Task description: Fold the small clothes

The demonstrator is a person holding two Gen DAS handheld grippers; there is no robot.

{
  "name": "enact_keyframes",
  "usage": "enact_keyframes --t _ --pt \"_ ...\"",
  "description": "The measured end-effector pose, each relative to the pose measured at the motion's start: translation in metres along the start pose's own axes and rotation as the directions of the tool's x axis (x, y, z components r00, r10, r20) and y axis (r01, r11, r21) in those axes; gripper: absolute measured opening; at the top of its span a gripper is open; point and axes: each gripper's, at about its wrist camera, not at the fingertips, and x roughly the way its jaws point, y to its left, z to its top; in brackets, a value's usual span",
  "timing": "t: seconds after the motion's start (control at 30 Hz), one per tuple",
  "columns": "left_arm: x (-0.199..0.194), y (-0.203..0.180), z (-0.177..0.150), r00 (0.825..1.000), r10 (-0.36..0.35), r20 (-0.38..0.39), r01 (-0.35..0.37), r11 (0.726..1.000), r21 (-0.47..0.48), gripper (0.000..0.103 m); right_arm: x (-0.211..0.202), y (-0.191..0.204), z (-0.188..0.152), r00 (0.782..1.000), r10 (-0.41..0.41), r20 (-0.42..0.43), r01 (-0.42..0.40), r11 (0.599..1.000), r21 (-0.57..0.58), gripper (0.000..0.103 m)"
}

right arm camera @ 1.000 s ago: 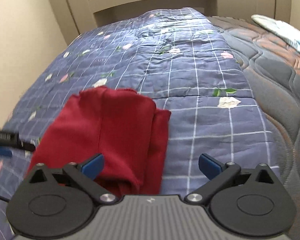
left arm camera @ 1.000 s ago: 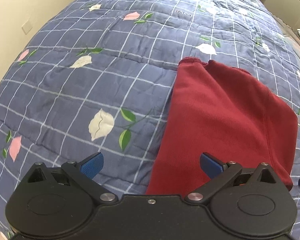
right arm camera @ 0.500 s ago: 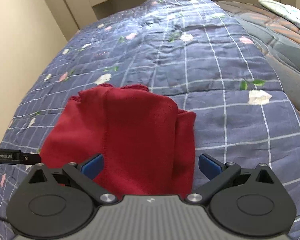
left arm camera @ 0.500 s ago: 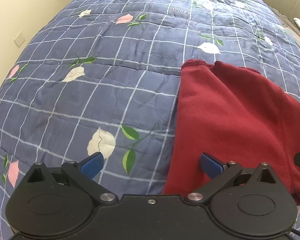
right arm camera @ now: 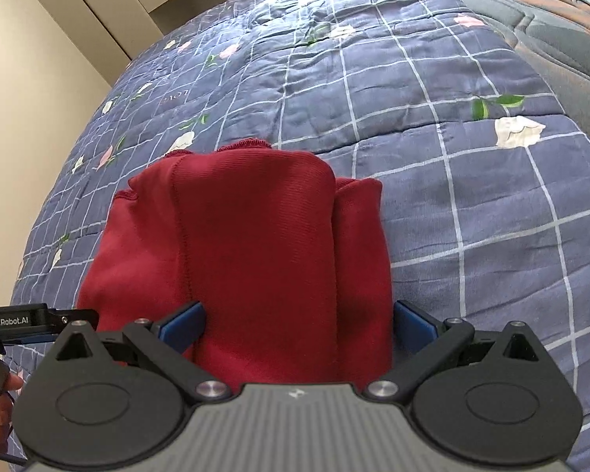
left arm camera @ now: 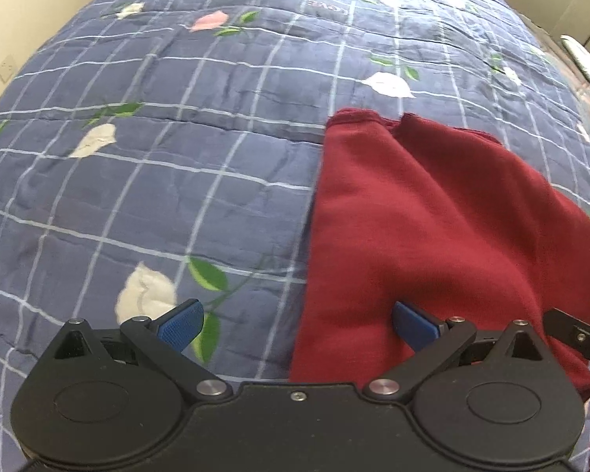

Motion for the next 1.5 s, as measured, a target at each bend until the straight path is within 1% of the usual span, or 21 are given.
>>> enact_keyframes --t 0.17,0.47,0.53,0.6,0.67,0.7,0.73,0.8,0.87,0.9,0.97,1.1,1.13,1.17,1.2,1.23,1.27,1.33,1.4,1.5 --pt "0.006 -0.005 0.001 1.000 -0.026 -0.001 0.026 1.000 0.018 0.102 0.003 0.001 -0.002 1.000 -0.005 0.005 0.005 1.000 0.000 0.103" --pt "0.018 0.002 0.003 0.997 -0.068 -0.039 0.067 0.997 -0.033 0.103 0.003 0.005 -0.003 1.000 -0.021 0.019 0.021 1.000 0.003 0.103" --pt "0.019 0.003 0.004 0.996 -0.076 -0.044 0.074 0.996 -0.047 0.103 0.001 0.006 -0.003 1.000 -0.015 0.023 0.015 1.000 0.001 0.099" --pt "0.018 0.004 0.005 0.995 -0.088 -0.046 0.085 0.994 -0.064 0.102 -0.001 0.008 -0.003 1.000 -0.004 0.031 0.005 1.000 -0.005 0.091" --pt "0.018 0.004 0.005 0.994 -0.098 -0.049 0.094 0.992 -0.079 0.100 -0.004 0.010 -0.004 0.999 0.005 0.040 -0.005 1.000 -0.006 0.084" --pt "0.018 0.003 0.005 0.992 -0.115 -0.052 0.111 0.990 -0.086 0.096 -0.006 0.011 -0.005 0.999 0.007 0.043 -0.006 1.000 -0.008 0.082" --pt "0.017 0.003 0.006 0.989 -0.139 -0.052 0.134 0.987 -0.090 0.091 -0.007 0.012 -0.005 0.999 0.009 0.043 -0.009 1.000 -0.012 0.081" --pt "0.016 0.002 0.006 0.980 -0.190 -0.058 0.184 0.977 -0.105 0.085 -0.007 0.014 -0.006 0.999 0.017 0.043 -0.016 1.000 -0.021 0.081" --pt "0.019 0.000 0.005 0.967 -0.245 -0.074 0.233 0.963 -0.135 0.084 -0.006 0.013 -0.005 0.999 0.024 0.040 -0.024 1.000 -0.017 0.081" --pt "0.019 -0.002 0.005 0.969 -0.238 -0.070 0.227 0.964 -0.135 0.084 -0.006 0.012 -0.005 0.999 0.028 0.040 -0.027 1.000 -0.012 0.078" --pt "0.017 -0.005 0.004 0.972 -0.228 -0.060 0.219 0.968 -0.124 0.080 -0.007 0.013 -0.005 0.999 0.029 0.042 -0.028 0.999 -0.018 0.072" --pt "0.011 -0.006 0.003 0.975 -0.217 -0.047 0.209 0.970 -0.127 0.066 -0.011 0.020 -0.007 0.998 0.045 0.045 -0.043 0.998 -0.044 0.053" --pt "0.010 -0.007 0.003 0.976 -0.213 -0.046 0.206 0.970 -0.129 0.062 -0.011 0.022 -0.007 0.998 0.048 0.046 -0.045 0.998 -0.052 0.050" --pt "0.009 -0.006 0.004 0.976 -0.211 -0.046 0.203 0.971 -0.129 0.060 -0.011 0.025 -0.007 0.998 0.051 0.047 -0.048 0.997 -0.061 0.044" --pt "0.007 -0.006 0.005 0.977 -0.206 -0.046 0.199 0.972 -0.128 0.055 -0.012 0.027 -0.007 0.997 0.054 0.048 -0.051 0.997 -0.066 0.036" --pt "0.006 -0.006 0.005 0.979 -0.201 -0.046 0.194 0.973 -0.127 0.050 -0.013 0.028 -0.006 0.997 0.058 0.053 -0.054 0.996 -0.071 0.032" --pt "0.004 -0.006 0.006 0.980 -0.192 -0.046 0.186 0.975 -0.124 0.047 -0.014 0.030 -0.006 0.996 0.061 0.059 -0.057 0.995 -0.077 0.030" --pt "0.000 -0.008 0.007 0.983 -0.176 -0.043 0.170 0.979 -0.112 0.036 -0.017 0.034 -0.005 0.995 0.070 0.066 -0.064 0.994 -0.087 0.028" --pt "-0.005 -0.010 0.008 0.986 -0.166 -0.035 0.161 0.982 -0.099 0.030 -0.021 0.037 -0.004 0.993 0.092 0.078 -0.085 0.992 -0.091 0.026" --pt "-0.015 -0.012 0.009 0.988 -0.153 -0.013 0.152 0.985 -0.082 0.027 -0.030 0.044 -0.002 0.988 0.125 0.093 -0.115 0.988 -0.103 0.026"
